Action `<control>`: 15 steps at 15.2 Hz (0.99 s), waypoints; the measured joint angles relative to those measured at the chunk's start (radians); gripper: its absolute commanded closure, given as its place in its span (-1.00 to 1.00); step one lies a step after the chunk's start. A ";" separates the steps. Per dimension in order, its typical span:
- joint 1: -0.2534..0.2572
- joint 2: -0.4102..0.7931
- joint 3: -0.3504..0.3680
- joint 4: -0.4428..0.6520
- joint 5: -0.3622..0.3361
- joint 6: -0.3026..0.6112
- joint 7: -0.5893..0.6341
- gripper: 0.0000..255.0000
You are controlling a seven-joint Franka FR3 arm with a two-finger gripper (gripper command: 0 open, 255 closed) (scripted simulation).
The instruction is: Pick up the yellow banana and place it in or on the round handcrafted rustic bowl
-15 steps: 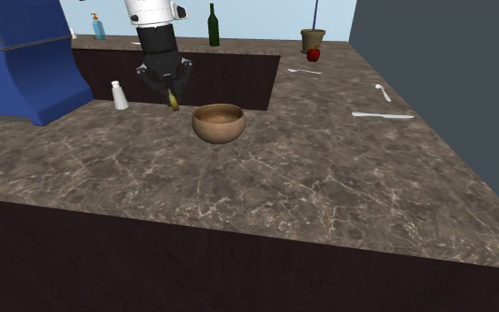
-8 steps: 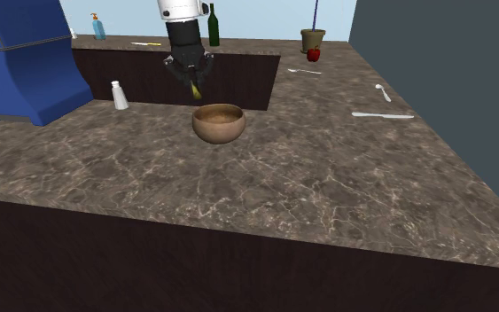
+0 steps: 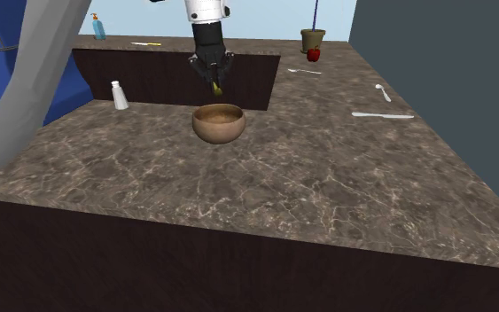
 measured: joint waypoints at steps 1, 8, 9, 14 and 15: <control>0.001 0.008 -0.001 0.002 -0.001 0.006 0.000 1.00; -0.004 0.040 -0.008 -0.035 -0.010 0.074 0.009 1.00; -0.004 0.041 -0.008 -0.045 -0.011 0.085 0.012 1.00; -0.005 0.053 -0.011 -0.062 -0.015 0.112 0.016 1.00; -0.005 0.054 -0.011 -0.062 -0.015 0.113 0.016 1.00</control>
